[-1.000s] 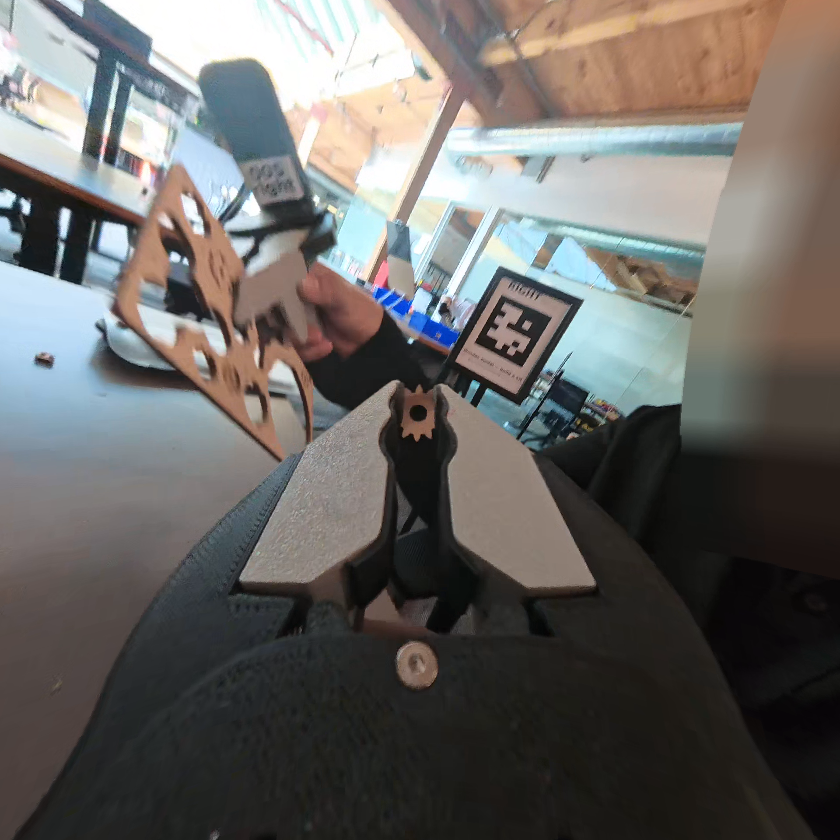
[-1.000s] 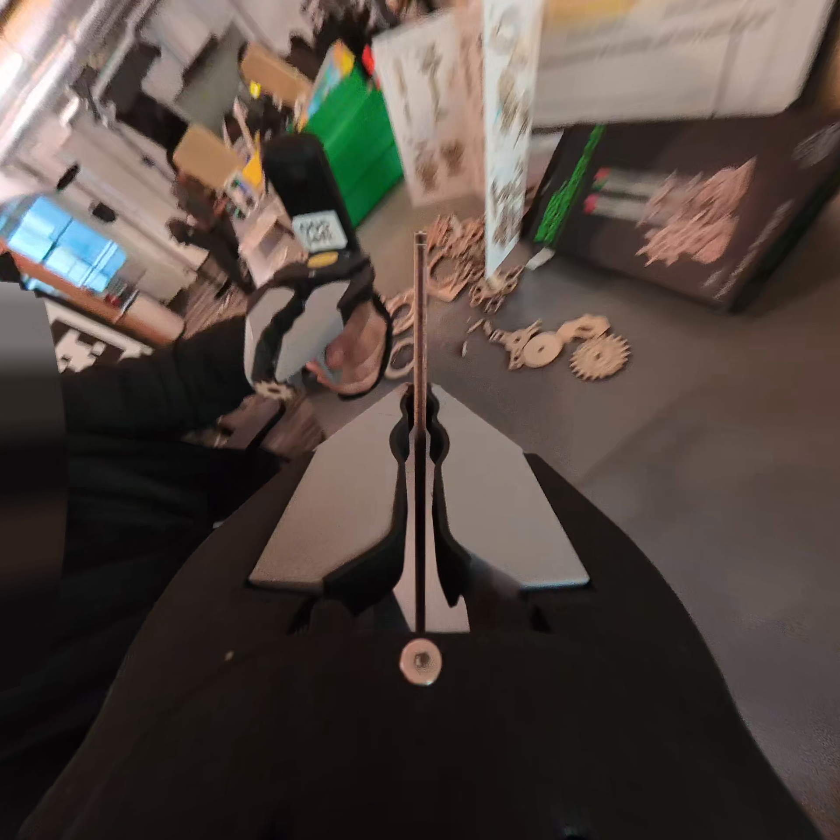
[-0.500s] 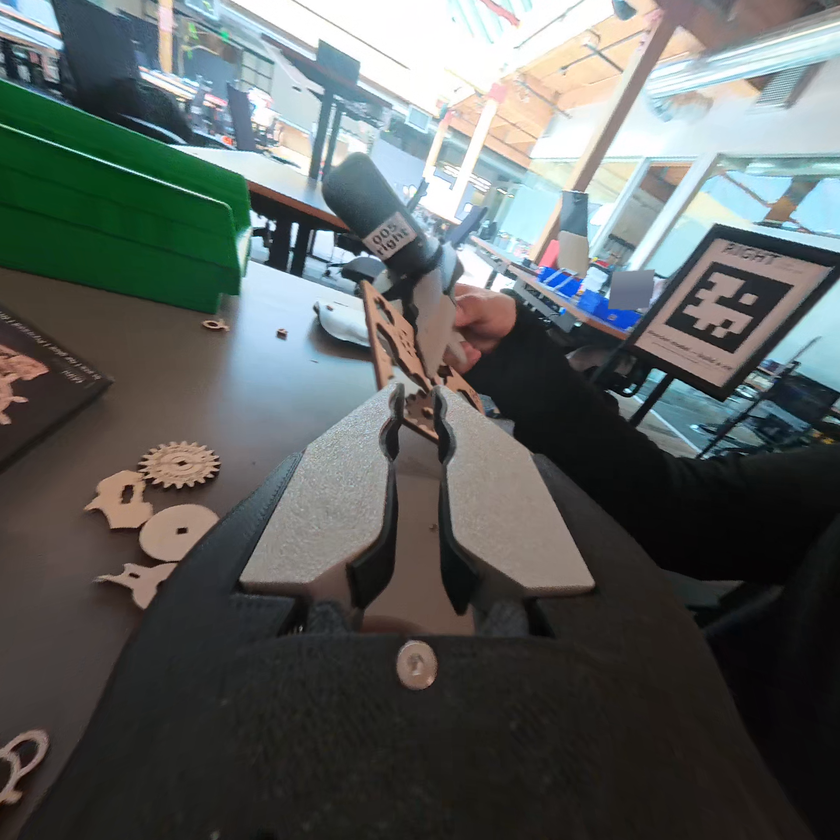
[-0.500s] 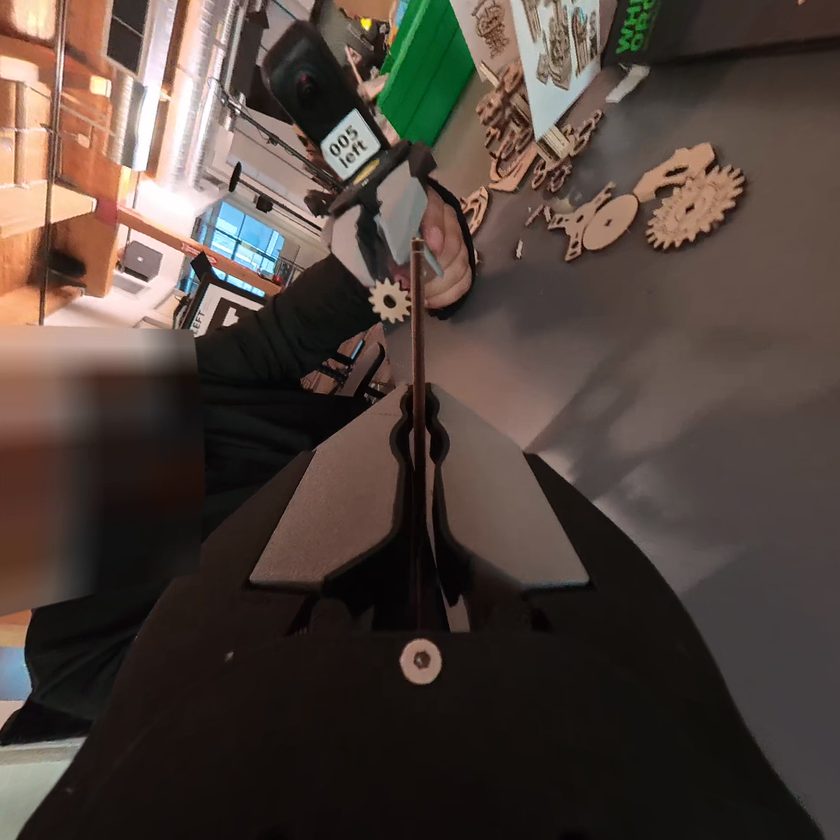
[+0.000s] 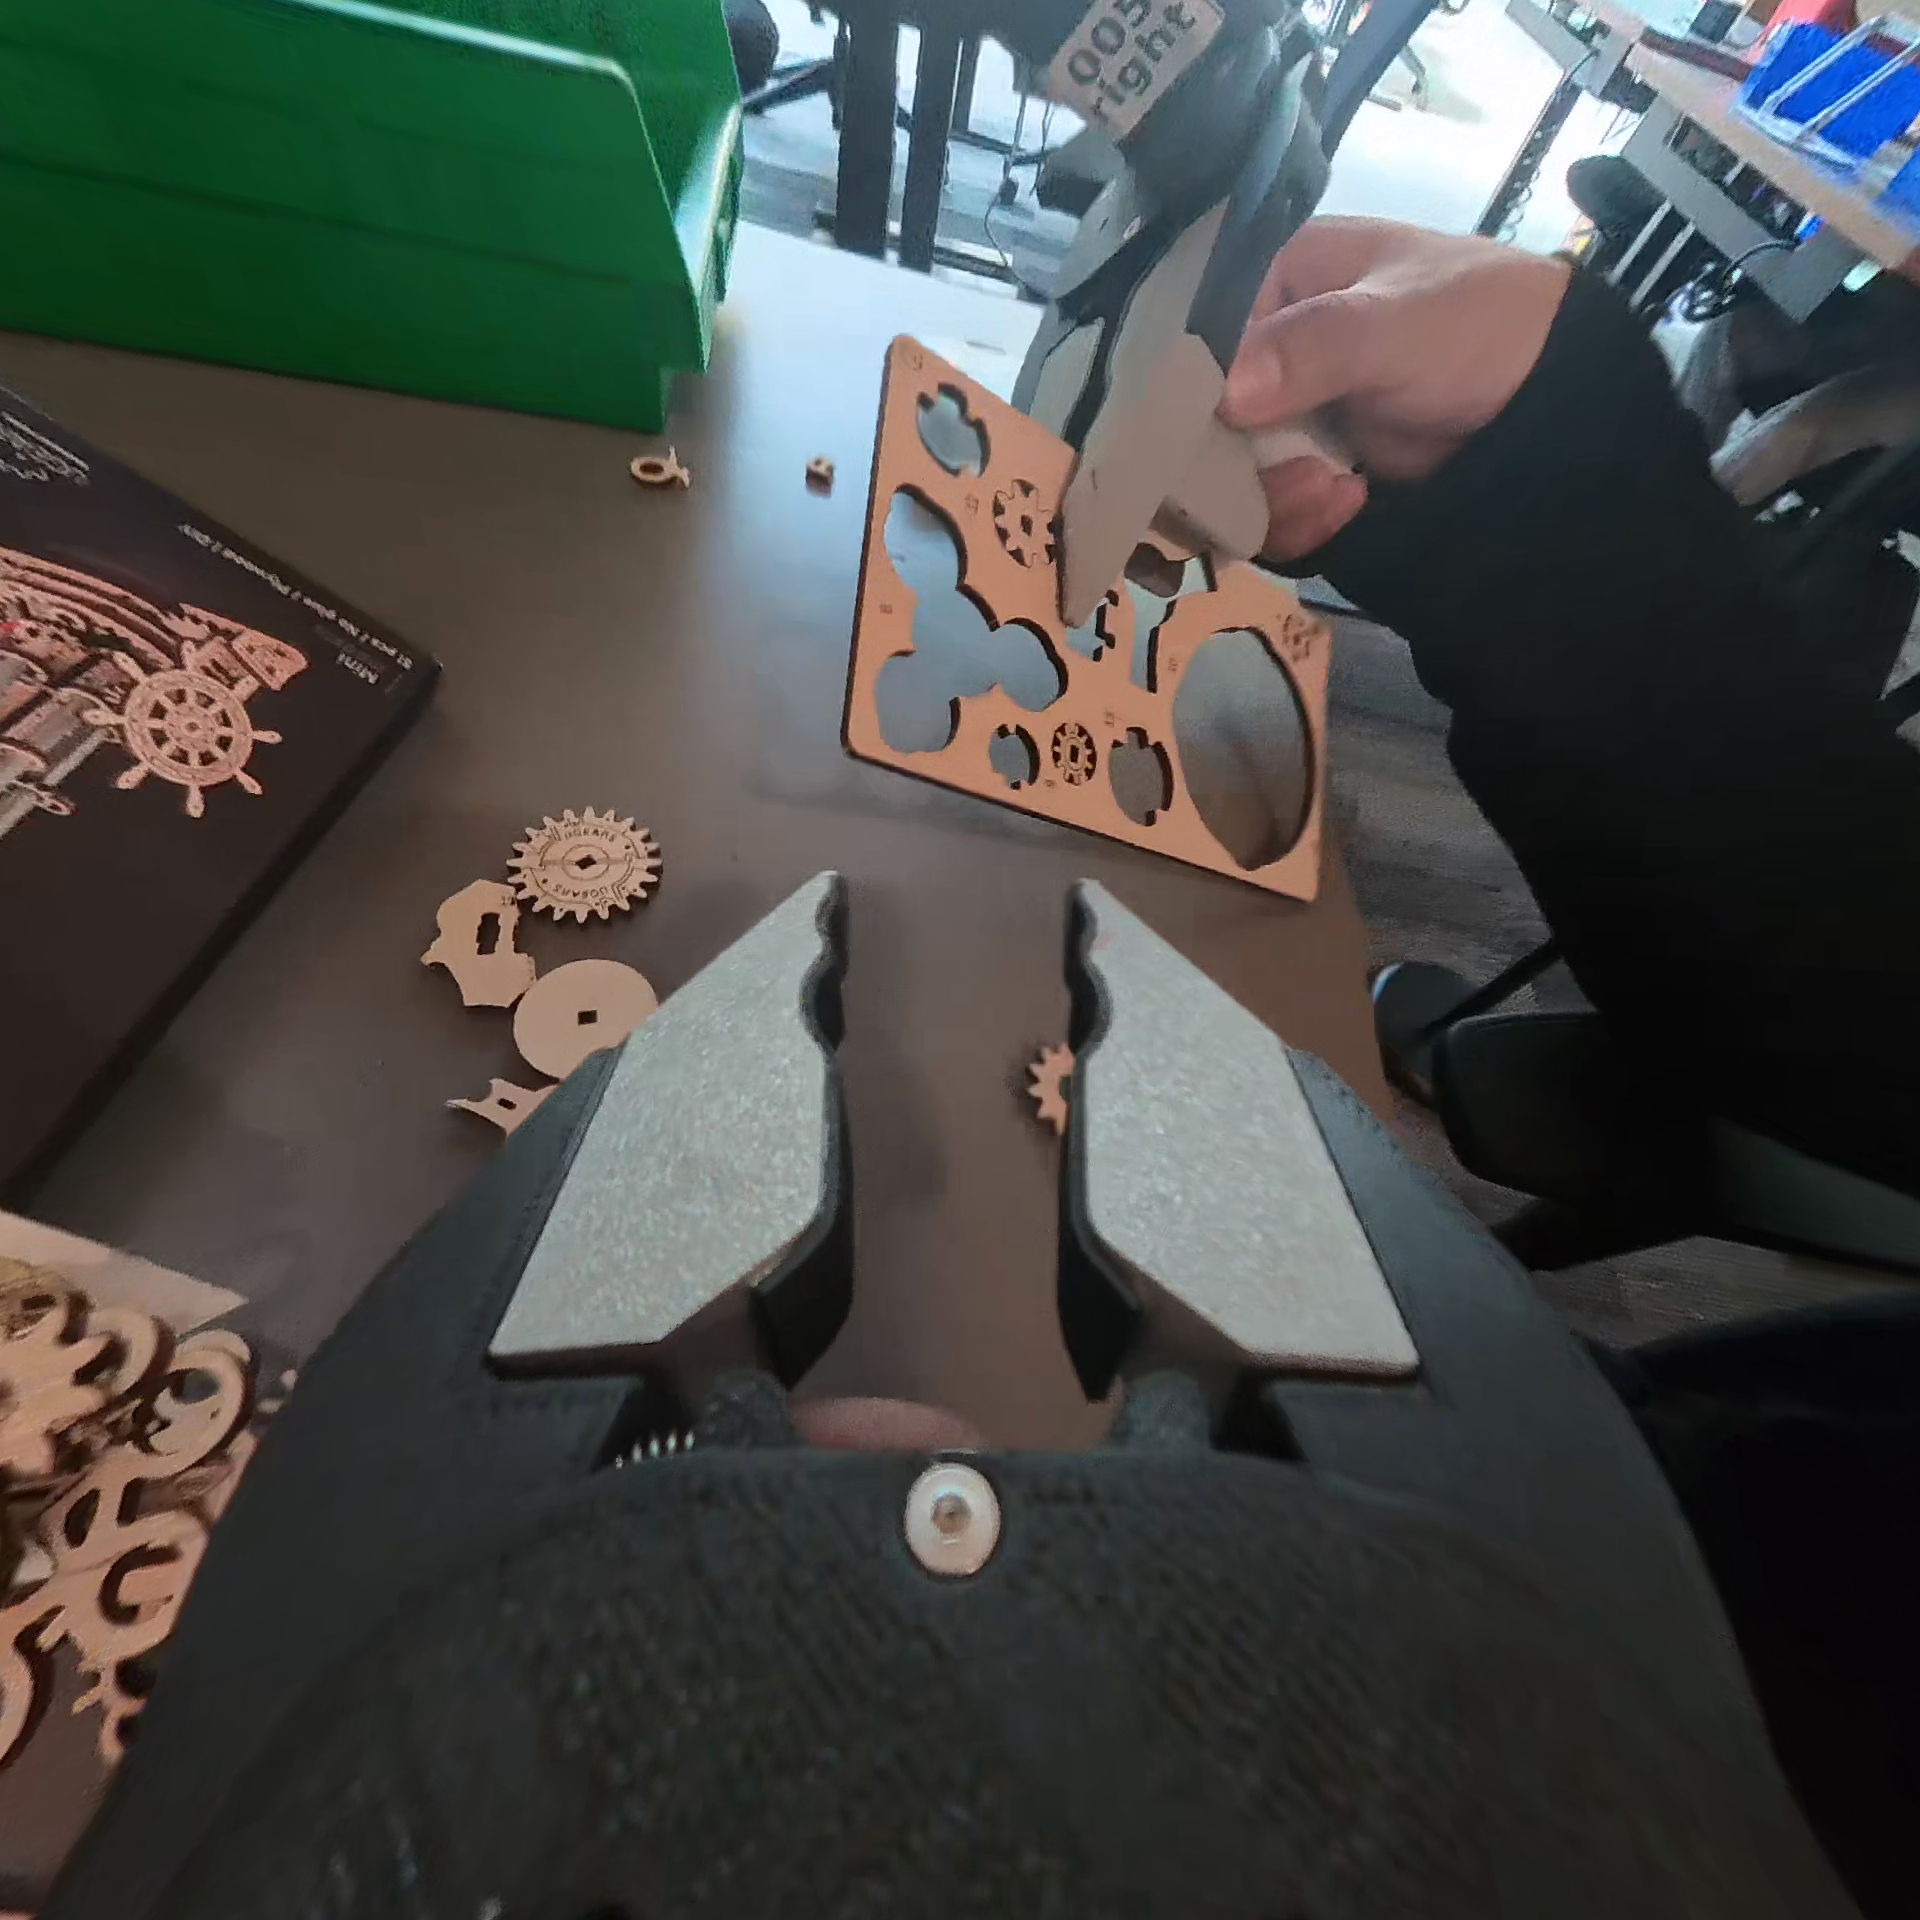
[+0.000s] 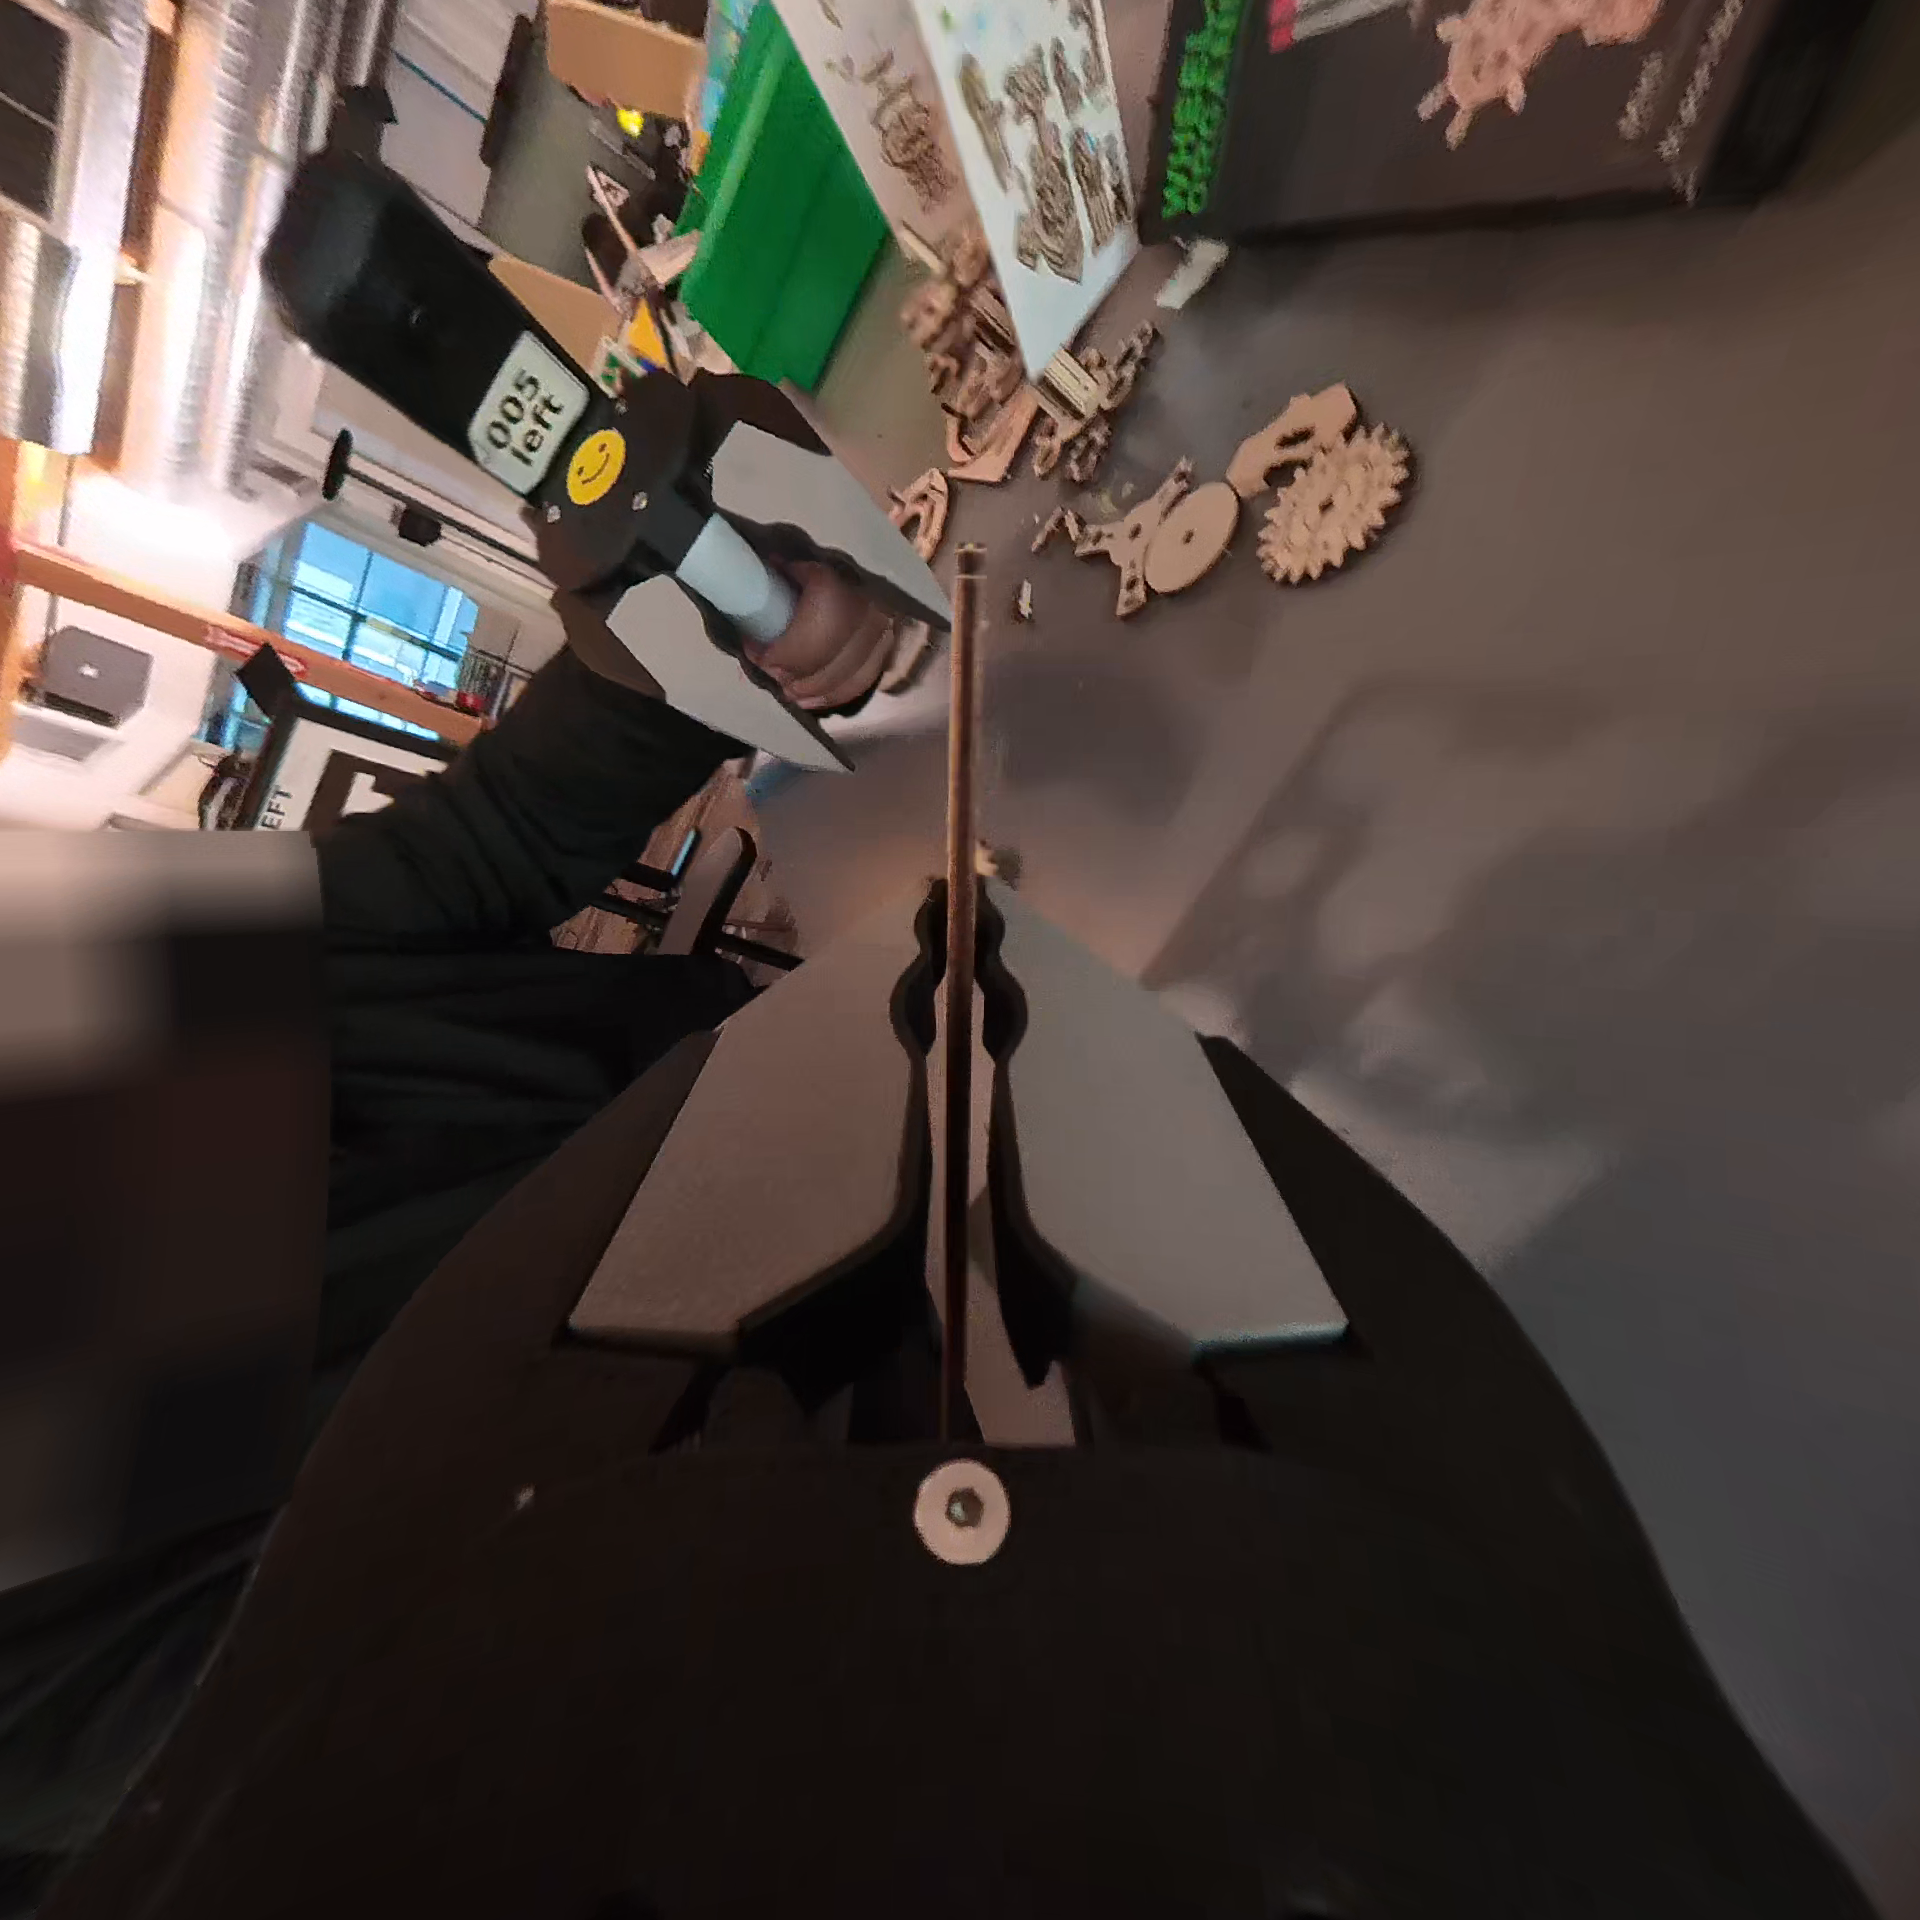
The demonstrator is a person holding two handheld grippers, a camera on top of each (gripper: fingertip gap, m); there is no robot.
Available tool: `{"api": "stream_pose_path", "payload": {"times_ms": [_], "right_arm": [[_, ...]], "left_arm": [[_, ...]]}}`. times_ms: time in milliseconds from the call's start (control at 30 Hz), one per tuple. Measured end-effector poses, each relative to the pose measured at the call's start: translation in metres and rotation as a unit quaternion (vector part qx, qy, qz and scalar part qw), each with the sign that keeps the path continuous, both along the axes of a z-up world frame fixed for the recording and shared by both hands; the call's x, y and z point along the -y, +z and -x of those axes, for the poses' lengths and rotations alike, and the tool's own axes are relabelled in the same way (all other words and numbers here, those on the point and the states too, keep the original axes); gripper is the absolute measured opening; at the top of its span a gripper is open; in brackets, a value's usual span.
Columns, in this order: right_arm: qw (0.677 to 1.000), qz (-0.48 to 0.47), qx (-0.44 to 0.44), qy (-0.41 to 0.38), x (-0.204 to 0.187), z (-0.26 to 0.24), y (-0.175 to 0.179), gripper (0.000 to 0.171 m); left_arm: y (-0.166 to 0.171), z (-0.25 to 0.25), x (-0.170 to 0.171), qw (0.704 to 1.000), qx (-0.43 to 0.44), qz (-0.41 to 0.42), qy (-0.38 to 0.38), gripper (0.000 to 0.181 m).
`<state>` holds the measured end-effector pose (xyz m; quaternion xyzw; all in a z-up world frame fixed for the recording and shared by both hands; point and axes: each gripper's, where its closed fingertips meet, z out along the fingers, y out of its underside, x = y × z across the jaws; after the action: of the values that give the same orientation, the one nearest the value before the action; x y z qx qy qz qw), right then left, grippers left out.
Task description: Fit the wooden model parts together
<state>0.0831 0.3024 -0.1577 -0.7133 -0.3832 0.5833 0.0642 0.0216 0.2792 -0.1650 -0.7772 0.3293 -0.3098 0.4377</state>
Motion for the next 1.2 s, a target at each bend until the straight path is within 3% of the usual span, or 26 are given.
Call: {"api": "stream_pose_path", "payload": {"times_ms": [233,433,733,767,900,967,1100,1200], "right_arm": [[0.981,-0.052,-0.184,0.036,0.024,0.028,0.085,0.000],[0.971,-0.051,-0.226,0.061,0.050,0.091,0.099,0.000],[0.968,-0.050,-0.229,0.089,0.086,0.168,0.078,0.000],[0.967,-0.047,-0.234,0.089,0.087,0.172,0.079,0.000],[0.966,-0.064,-0.239,0.076,0.080,0.176,0.078,0.000],[0.964,-0.067,-0.246,0.068,0.074,0.176,0.079,0.000],[0.962,-0.064,-0.261,0.052,0.066,0.176,0.082,0.000],[0.960,-0.078,-0.263,0.045,0.064,0.178,0.081,0.000]], "left_arm": [[0.059,0.012,0.022,0.991,0.129,0.009,-0.018,0.058],[0.112,0.043,0.044,0.972,0.235,-0.019,-0.025,0.053],[0.092,0.102,0.062,0.981,0.193,-0.032,-0.002,0.034],[0.087,0.105,0.063,0.982,0.186,-0.035,-0.003,0.024],[0.075,0.112,0.066,0.983,0.178,-0.033,-0.017,0.014],[0.071,0.117,0.065,0.984,0.174,-0.033,-0.020,0.020],[0.068,0.119,0.065,0.982,0.182,-0.037,-0.036,0.005],[0.065,0.117,0.062,0.981,0.185,-0.042,-0.036,0.004]]}}
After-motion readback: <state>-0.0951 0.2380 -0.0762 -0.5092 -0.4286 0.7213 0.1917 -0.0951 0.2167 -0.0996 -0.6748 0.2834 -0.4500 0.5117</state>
